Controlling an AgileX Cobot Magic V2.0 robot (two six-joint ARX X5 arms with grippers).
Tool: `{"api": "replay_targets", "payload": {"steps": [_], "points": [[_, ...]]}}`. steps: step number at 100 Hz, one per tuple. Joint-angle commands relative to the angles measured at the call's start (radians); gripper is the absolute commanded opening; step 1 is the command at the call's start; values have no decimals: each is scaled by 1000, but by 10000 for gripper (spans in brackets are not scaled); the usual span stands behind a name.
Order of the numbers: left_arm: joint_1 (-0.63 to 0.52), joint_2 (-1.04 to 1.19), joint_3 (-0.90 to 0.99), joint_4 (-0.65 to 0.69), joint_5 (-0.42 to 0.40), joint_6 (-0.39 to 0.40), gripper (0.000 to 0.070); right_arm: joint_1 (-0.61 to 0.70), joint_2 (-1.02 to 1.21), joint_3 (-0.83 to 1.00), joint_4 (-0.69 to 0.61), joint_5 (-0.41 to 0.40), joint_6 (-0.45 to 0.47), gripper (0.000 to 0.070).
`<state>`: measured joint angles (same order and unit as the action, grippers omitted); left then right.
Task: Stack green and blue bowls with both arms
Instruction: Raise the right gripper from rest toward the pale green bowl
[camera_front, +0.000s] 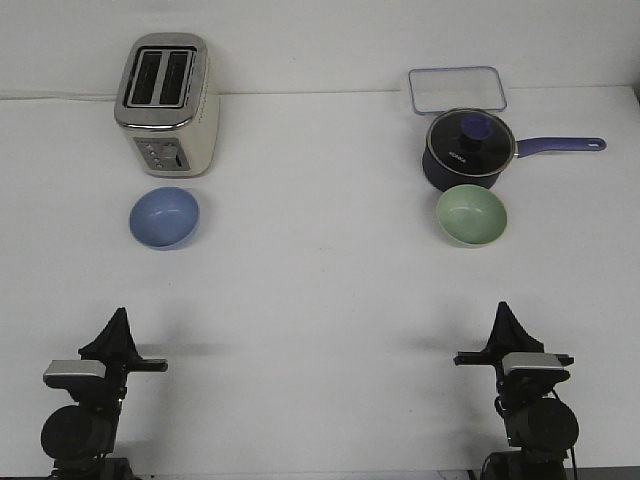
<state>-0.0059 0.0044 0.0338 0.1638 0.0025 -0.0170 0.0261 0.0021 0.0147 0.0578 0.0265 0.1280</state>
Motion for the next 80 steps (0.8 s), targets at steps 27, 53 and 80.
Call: {"api": "replay_targets", "payload": {"steps": [27, 53, 80], "points": [[0, -1, -19, 10, 1, 0, 12, 1, -1, 6, 6, -2, 6, 0], [0, -1, -19, 10, 1, 0, 12, 1, 14, 177, -227, 0, 2, 0], [0, -1, -19, 10, 1, 0, 12, 1, 198, 459, -486, 0, 2, 0]]}}
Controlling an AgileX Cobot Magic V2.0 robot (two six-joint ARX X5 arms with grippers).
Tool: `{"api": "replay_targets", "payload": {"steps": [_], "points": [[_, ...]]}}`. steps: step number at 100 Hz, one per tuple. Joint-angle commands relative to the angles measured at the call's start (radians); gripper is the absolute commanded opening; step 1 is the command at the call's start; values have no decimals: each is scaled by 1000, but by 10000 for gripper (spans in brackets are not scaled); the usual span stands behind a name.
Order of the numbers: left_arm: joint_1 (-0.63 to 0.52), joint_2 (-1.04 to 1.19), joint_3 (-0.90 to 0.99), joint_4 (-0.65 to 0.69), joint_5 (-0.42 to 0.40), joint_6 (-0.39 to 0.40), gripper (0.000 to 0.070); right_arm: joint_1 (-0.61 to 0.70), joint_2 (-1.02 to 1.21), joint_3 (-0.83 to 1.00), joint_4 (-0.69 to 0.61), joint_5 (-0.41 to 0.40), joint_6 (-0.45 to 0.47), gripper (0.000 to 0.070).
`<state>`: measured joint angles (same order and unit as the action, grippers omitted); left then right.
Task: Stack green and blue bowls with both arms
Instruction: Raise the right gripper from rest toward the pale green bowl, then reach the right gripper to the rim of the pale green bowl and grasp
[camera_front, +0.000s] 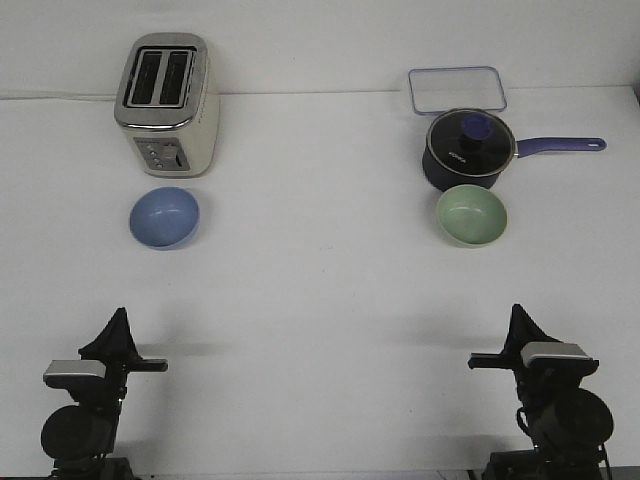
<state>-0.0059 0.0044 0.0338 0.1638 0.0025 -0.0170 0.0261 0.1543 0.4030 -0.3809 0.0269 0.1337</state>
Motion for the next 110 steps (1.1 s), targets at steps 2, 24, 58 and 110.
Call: {"api": "replay_targets", "payload": {"steps": [2, 24, 58, 110], "points": [[0, -1, -19, 10, 1, 0, 12, 1, 67, 95, -72, -1, -7, 0], [0, -1, -19, 10, 1, 0, 12, 1, 301, 349, -320, -1, -11, 0], [0, -1, -19, 10, 1, 0, 12, 1, 484, 457, -372, -8, -10, 0], [0, -1, -19, 10, 1, 0, 12, 1, 495, 457, -409, -8, -10, 390]]}}
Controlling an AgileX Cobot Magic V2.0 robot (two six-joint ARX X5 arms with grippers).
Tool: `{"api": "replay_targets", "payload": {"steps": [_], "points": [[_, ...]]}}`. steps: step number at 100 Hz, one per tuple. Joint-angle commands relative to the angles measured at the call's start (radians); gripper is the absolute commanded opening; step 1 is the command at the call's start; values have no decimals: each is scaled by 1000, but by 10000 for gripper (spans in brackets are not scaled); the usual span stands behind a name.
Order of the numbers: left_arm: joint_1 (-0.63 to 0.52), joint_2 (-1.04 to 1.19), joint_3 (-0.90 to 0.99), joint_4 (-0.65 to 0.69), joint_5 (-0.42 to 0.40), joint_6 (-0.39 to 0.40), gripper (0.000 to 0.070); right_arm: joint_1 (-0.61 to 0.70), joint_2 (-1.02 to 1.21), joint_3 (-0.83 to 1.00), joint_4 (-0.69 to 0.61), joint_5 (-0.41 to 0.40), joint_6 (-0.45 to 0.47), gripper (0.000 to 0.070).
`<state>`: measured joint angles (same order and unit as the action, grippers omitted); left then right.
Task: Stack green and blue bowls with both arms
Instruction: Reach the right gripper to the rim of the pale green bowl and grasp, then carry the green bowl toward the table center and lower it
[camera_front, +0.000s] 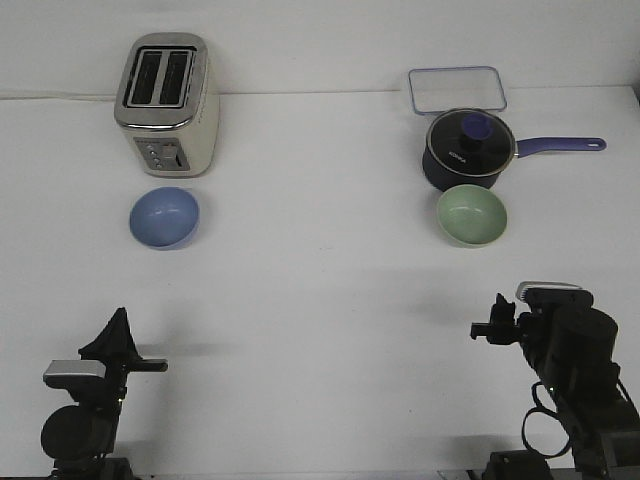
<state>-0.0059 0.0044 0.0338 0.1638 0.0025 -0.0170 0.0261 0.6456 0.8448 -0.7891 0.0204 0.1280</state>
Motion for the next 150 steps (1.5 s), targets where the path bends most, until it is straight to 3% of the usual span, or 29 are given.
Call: {"api": "replay_targets", "payload": {"steps": [1, 27, 52, 90, 150], "points": [[0, -1, -19, 10, 1, 0, 12, 1, 3, 16, -2, -2, -5, 390], [0, -1, -19, 10, 1, 0, 12, -2, 91, 54, 4, 0, -5, 390], [0, -1, -19, 10, 1, 0, 12, -43, 407, 228, 56, -4, -39, 390], [0, -1, -19, 10, 1, 0, 12, -165, 865, 500, 102, -77, -147, 389], [0, -1, -19, 10, 1, 0, 12, -204, 1186, 519, 251, -127, -162, 386]]}}
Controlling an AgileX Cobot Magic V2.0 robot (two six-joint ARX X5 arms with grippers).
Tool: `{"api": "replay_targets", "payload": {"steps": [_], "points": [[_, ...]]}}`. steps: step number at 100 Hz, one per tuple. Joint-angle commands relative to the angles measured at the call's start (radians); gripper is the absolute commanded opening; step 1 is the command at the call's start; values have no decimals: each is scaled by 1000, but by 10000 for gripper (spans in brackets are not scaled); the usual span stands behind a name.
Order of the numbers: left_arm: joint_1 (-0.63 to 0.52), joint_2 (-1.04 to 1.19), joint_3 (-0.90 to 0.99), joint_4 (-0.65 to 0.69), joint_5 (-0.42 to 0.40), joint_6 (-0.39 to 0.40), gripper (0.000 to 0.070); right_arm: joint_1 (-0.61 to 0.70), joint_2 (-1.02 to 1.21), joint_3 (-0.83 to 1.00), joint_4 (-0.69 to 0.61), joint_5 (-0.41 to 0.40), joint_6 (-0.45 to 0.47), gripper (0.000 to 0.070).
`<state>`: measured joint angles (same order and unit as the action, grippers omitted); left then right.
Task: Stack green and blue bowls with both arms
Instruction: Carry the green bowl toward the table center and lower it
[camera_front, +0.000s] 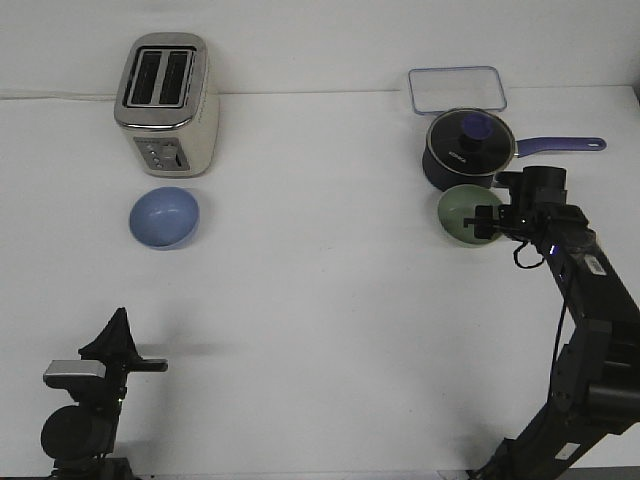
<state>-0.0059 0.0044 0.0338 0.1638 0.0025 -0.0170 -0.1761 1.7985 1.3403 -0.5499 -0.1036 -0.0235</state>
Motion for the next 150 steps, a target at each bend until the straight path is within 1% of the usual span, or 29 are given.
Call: {"api": "replay_targets", "payload": {"steps": [1, 7, 11, 15, 25, 28, 33, 58, 73, 94, 108, 117, 126, 136, 150], "points": [[0, -1, -19, 10, 1, 0, 12, -2, 37, 23, 11, -3, -10, 386], [0, -1, -19, 10, 1, 0, 12, -2, 49, 23, 11, -3, -10, 358], [0, -1, -19, 10, 1, 0, 12, -2, 55, 23, 11, -5, -10, 318], [0, -1, -19, 10, 1, 0, 12, -2, 56, 23, 8, -5, -10, 258], [0, -1, -19, 10, 1, 0, 12, -2, 55, 23, 18, -4, -6, 84], [0, -1, -19, 10, 1, 0, 12, -2, 53, 23, 18, -5, -6, 46], [0, -1, -19, 10, 1, 0, 12, -2, 50, 23, 18, -5, -3, 3], [0, -1, -19, 10, 1, 0, 12, -2, 8, 34, -21, -14, 9, 4], [0, -1, -19, 10, 1, 0, 12, 11, -82, 34, -73, -102, 28, 3], [0, -1, -19, 10, 1, 0, 12, 87, -225, 34, -186, -174, 50, 4], [0, -1, -19, 10, 1, 0, 12, 194, -287, 34, -251, -241, 50, 3], [0, -1, -19, 10, 1, 0, 12, 290, -297, 31, -286, -243, 46, 3], [0, -1, -19, 10, 1, 0, 12, 399, -297, 10, -289, -242, 46, 3], [0, -1, -19, 10, 1, 0, 12, 519, -297, -35, -257, -234, 55, 3], [0, -1, -19, 10, 1, 0, 12, 662, -297, -122, -169, -233, 103, 3]]}}
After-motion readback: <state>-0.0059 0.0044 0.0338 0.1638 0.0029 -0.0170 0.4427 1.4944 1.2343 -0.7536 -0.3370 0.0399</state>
